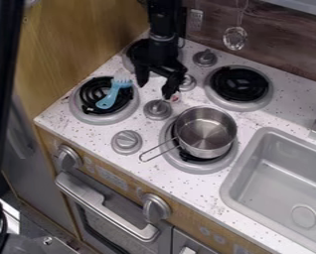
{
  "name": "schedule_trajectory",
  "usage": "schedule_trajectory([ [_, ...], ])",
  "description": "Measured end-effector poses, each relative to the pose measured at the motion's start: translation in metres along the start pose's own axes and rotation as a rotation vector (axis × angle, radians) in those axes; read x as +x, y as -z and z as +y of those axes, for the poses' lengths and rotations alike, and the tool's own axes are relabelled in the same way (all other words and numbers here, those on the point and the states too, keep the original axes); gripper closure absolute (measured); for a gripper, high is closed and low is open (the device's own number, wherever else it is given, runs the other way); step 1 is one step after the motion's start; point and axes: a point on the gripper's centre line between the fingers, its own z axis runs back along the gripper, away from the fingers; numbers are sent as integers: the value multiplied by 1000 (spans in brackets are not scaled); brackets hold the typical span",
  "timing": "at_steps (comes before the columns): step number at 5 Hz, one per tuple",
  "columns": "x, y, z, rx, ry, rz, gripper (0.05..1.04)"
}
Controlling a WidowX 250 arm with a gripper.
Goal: Moved the sushi above the upper right burner
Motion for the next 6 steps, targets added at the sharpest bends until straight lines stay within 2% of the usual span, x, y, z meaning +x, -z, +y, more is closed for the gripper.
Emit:
schedule_trajectory([
  [1, 21, 12, -6, -28, 4, -11, 85],
  [2, 31, 26, -2, -25, 2, 35, 85],
  [3, 38, 31, 2, -13, -24, 39, 85],
  [4, 35, 47, 0, -27, -34, 67, 118],
  [5, 33, 54, -2, -49, -47, 41, 381],
  [6, 31, 53, -4, -26, -7, 33, 562],
])
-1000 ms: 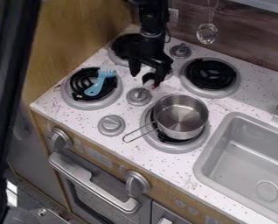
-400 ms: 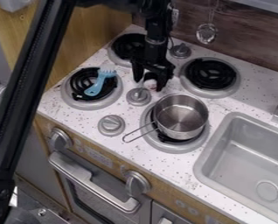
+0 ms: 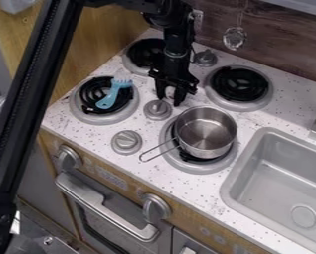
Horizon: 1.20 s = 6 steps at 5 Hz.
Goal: Moved the sushi above the upper right burner
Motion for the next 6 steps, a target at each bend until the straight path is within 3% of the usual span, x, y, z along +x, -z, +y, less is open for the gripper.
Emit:
schedule_trajectory([
  [1, -6, -13, -5, 2, 46, -63, 625],
  [2, -3, -36, -19, 11, 106, -163, 632],
  [3, 7, -45, -48, 5, 185, -205, 632],
  [4, 29, -63, -74, -2, 243, -292, 632],
  [5, 49, -59, -90, -26, 255, -330, 632],
  [6, 63, -56, -97, -16, 265, -335, 632],
])
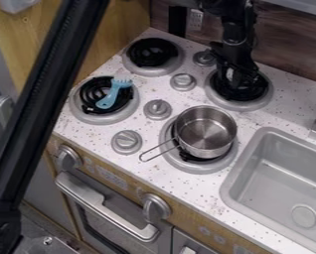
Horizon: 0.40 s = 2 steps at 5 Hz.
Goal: Moved the sushi above the upper right burner
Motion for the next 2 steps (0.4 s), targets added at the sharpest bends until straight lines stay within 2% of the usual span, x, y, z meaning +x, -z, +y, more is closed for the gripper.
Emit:
schedule_trajectory([
  [1, 9, 3, 2, -3, -9, -25, 632],
  [2, 9, 3, 2, -1, -8, -19, 578],
])
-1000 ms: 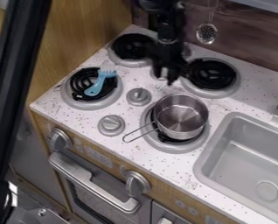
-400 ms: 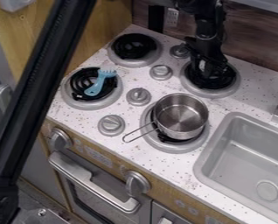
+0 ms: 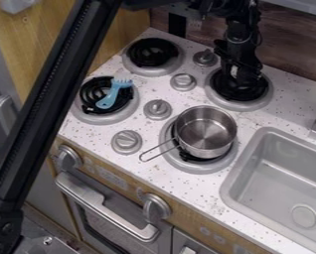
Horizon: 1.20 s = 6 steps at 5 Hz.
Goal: Moved the sushi above the upper right burner
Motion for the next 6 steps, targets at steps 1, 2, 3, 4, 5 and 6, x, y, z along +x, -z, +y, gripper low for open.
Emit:
schedule_trajectory([
  [1, 1, 0, -1, -1, 7, -8, 262],
  [2, -14, 12, -7, -7, 5, 20, 84],
  [3, -29, -6, -9, -1, 15, 36, 84],
  [4, -56, -39, -3, 53, 12, 151, 84],
  [5, -84, -65, -8, 45, -1, 236, 84],
  [6, -99, -80, -15, -4, -50, 267, 84],
])
